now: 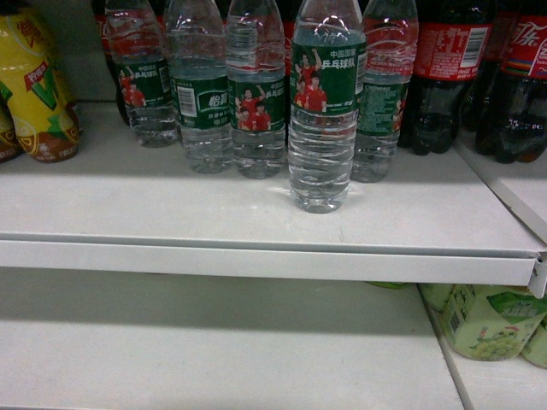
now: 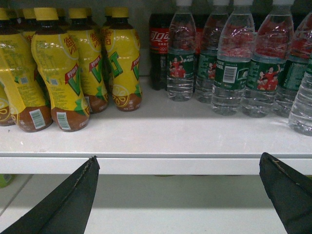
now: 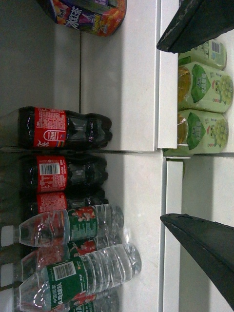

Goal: Move water from second to third shelf

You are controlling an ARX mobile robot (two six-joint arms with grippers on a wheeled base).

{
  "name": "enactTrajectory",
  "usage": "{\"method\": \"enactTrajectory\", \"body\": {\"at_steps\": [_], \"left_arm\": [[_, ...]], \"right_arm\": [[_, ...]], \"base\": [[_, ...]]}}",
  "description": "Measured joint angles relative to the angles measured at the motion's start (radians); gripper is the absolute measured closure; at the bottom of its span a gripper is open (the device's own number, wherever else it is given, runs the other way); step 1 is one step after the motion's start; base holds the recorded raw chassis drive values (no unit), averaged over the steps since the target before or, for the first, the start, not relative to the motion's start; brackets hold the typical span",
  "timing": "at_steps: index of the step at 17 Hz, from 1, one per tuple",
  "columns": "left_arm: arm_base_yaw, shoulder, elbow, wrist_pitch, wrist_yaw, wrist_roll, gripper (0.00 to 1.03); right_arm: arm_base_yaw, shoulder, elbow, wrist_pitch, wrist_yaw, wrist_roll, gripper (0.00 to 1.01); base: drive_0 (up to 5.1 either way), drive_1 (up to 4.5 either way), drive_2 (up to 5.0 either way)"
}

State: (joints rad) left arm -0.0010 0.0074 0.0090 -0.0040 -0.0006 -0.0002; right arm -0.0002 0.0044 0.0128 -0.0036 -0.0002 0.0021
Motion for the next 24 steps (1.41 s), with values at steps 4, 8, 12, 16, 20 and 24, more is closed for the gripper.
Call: {"method": "enactTrajectory", "body": {"at_steps": [4,8,12,16,20,24], "left_arm": [[0.0,0.0,0.0,0.0,0.0,0.0,0.05],[0.0,0.0,0.0,0.0,0.0,0.0,0.05],[0.0,0.0,0.0,0.0,0.0,0.0,0.05],[0.0,0.0,0.0,0.0,0.0,0.0,0.05],[0.0,0.0,0.0,0.0,0.0,0.0,0.05],[0.0,0.0,0.0,0.0,0.0,0.0,0.05]], "right_arm": [[0.0,0.0,0.0,0.0,0.0,0.0,0.03],[0.0,0.0,0.0,0.0,0.0,0.0,0.03],[0.0,0.0,0.0,0.0,0.0,0.0,0.03],[0.0,0.0,0.0,0.0,0.0,0.0,0.03],[0.0,0.0,0.0,0.0,0.0,0.0,0.03],[-0.127,0.41,0.204,0.187,-0.174,0.2,0.03]], "base": [[0.0,0.0,0.0],[0.0,0.0,0.0],[0.0,0.0,0.0],[0.0,0.0,0.0],[0.0,0.0,0.0],[0.0,0.0,0.0]]}}
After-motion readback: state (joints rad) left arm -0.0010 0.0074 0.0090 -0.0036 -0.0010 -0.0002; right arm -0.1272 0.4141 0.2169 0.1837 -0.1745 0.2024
